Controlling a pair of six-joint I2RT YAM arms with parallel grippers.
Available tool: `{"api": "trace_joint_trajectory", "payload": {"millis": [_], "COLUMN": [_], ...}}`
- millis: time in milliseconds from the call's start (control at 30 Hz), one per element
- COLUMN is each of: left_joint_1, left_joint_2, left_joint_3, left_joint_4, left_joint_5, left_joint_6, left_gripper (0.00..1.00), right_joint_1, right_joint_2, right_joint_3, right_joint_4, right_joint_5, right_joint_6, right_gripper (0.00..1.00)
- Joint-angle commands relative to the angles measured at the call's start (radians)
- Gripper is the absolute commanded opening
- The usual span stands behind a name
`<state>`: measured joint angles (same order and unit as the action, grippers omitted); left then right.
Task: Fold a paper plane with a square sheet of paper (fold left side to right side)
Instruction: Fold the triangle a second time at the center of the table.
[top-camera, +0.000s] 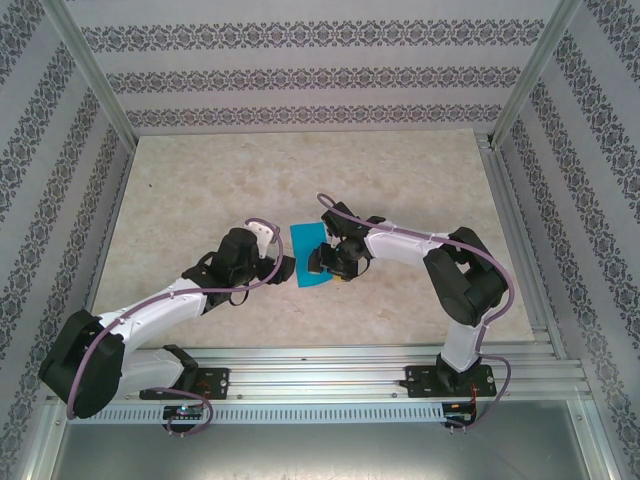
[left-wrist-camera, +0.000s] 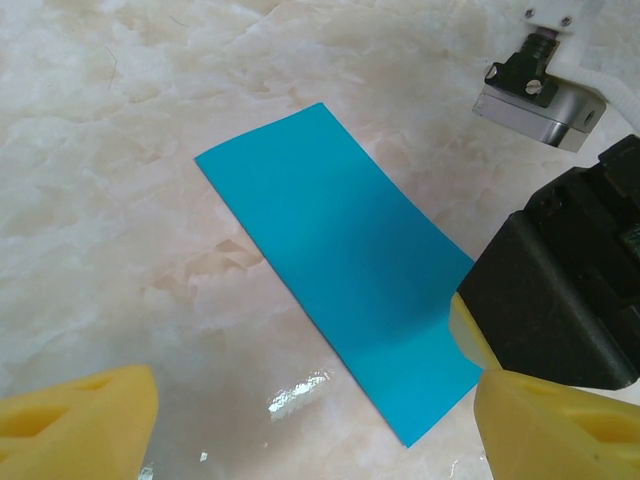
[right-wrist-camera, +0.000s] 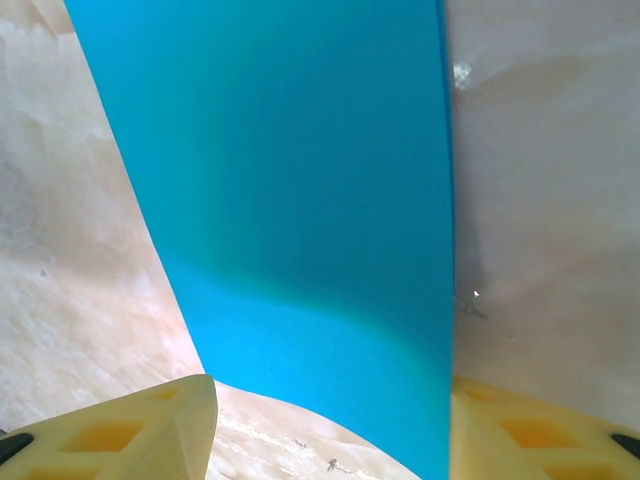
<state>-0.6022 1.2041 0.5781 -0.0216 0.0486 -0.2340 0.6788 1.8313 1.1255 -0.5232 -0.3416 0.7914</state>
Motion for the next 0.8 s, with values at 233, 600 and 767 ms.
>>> {"api": "trace_joint_trajectory", "payload": {"millis": [233,600,767], "left_joint_1": [0.010,0.005,-0.001], "left_joint_2": [-0.023,0.031,0.092], "left_joint_3": [-0.047,-0.063,-0.057], "left_joint_4": [0.113,0.156,0.189], "left_joint_5": [0.217,0.334,0.372], "left_joint_6": [0.088,0.130,0.130], "left_gripper": [0.84,0.84,0.81], "right_joint_1": [-0.019,-0.053,-0.055], "right_joint_2": [-0.052,-0.064,-0.062], "right_joint_3": [0.015,-0.009,-0.019], "right_joint_4": [0.019,0.107,0.144], "right_joint_5": [-0.014,-0.085,-0.098], "right_joint_6": [-0.001,0.044,0.068], "right_gripper": [0.58,0.57,0.51]}}
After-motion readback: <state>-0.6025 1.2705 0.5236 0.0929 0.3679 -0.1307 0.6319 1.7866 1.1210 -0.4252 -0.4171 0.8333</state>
